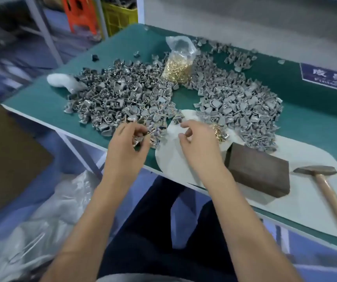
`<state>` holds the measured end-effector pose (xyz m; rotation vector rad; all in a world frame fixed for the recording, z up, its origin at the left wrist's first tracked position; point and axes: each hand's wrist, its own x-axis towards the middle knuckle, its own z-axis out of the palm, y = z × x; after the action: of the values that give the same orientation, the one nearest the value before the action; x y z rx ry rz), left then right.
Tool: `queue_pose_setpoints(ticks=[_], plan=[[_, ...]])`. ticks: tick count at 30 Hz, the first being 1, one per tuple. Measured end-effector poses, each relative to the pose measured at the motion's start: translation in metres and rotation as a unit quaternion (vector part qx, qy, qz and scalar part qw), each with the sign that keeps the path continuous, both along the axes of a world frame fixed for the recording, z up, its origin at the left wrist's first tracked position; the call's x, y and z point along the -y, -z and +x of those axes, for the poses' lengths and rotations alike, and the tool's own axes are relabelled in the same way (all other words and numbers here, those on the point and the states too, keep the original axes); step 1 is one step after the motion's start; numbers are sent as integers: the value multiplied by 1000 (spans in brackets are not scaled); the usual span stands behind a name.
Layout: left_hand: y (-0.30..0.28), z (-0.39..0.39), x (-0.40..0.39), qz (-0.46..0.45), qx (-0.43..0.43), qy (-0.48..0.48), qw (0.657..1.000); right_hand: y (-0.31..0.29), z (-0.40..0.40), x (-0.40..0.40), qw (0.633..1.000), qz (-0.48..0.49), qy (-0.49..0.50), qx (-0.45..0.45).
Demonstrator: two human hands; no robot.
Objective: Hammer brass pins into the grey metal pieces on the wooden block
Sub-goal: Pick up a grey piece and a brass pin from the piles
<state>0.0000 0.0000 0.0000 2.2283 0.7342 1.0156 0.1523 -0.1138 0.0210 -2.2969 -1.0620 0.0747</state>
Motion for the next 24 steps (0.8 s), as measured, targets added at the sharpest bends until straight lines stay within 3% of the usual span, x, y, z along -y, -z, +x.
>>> queue_pose_setpoints(ticks=[10, 17, 20, 24], plan=[[2, 36, 6, -2, -32, 68, 997, 7, 13, -42, 994, -23, 100, 24], [-11, 64, 4, 33, -44, 9, 998, -13, 21, -39, 998, -10, 28, -50], [-14, 86, -1, 117, -141, 44, 982, -28, 37, -11, 995, 38, 87, -19], [-18, 132, -9, 178, -333, 103, 920, -48, 65, 34, 990, -45, 129, 42]])
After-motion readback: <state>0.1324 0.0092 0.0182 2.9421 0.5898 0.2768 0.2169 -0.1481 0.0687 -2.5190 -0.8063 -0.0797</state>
